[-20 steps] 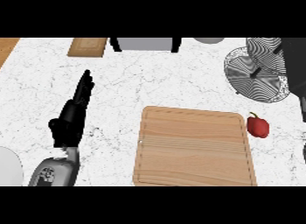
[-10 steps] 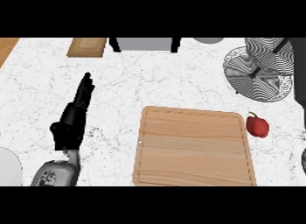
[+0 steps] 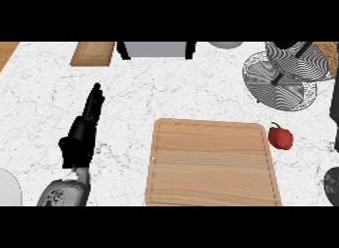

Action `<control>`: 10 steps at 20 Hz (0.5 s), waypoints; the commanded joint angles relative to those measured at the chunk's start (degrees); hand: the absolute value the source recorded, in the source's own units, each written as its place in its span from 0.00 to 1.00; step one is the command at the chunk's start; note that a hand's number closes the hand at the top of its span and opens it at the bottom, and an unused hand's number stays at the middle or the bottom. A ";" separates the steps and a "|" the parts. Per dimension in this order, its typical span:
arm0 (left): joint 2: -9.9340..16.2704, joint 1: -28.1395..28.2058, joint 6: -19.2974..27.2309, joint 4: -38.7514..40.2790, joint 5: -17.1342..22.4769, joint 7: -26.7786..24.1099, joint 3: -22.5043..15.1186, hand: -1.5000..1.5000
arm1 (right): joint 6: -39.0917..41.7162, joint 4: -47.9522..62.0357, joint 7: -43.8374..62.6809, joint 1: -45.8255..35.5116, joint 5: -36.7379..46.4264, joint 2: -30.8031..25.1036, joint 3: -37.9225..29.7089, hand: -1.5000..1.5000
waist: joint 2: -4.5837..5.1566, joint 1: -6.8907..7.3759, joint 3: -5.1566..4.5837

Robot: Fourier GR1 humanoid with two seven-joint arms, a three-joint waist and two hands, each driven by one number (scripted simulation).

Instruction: Pick the eggplant from the cutting board and place it in the tiered basket

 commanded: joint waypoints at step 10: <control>1.41 3.12 -0.43 -0.47 1.52 0.00 2.41 0.50 | 3.56 -44.08 5.54 16.18 -0.20 14.63 -0.08 0.00 | -2.03 -3.82 -0.03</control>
